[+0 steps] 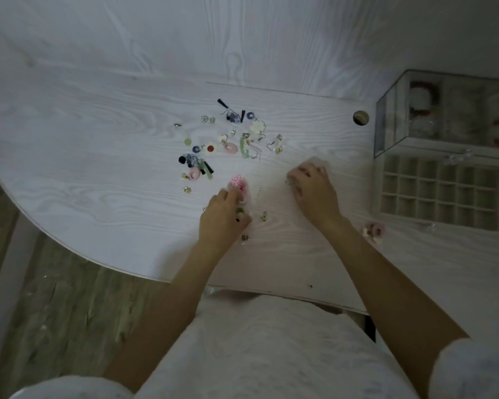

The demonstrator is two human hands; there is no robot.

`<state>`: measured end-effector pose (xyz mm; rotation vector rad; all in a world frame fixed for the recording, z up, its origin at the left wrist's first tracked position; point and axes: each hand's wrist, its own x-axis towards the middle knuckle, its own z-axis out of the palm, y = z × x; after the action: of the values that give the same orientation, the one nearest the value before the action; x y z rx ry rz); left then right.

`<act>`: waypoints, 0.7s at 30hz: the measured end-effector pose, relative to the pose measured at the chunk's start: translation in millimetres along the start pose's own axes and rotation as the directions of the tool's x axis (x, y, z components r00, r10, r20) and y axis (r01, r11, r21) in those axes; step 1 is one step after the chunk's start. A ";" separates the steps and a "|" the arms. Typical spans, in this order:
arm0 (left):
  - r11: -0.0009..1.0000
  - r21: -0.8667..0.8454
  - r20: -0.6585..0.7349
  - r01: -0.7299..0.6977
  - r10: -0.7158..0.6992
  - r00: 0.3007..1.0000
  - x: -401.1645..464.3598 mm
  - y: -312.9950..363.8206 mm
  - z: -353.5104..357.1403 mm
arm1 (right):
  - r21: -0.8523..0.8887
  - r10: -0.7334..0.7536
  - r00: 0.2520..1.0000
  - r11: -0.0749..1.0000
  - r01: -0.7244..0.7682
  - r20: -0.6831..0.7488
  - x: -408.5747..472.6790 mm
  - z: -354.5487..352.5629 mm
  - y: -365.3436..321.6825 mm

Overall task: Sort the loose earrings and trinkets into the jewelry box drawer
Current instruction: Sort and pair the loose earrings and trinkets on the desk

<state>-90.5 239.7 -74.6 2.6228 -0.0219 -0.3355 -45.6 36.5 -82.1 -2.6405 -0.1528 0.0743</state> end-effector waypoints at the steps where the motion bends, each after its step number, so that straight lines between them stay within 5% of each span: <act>1: 1.000 -0.015 -0.006 0.000 0.000 1.000 -0.2 -1.1 1.4 | 0.013 0.010 1.000 1.000 -0.010 0.001 -6.1 1.8 0.3; 11: 0.991 -0.017 -0.124 -0.134 0.131 0.984 -2.7 -2.3 5.2 | 0.052 0.041 0.999 0.998 -0.042 0.016 -54.4 2.6 7.9; 16: 0.937 -0.266 -0.289 -0.227 0.147 0.946 -21.4 31.2 -11.7 | 0.148 0.011 1.000 0.989 -0.007 -0.027 -75.5 -19.9 6.8; 21: 0.800 -0.570 -0.114 -0.187 0.149 0.982 -38.4 113.1 19.2 | 0.355 0.231 0.965 0.919 -0.173 -0.128 -124.5 -59.2 43.8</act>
<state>-127.3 134.3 -28.2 1.9996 -0.1132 -0.1588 -160.2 -44.9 -47.9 -2.2919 0.1778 -0.0491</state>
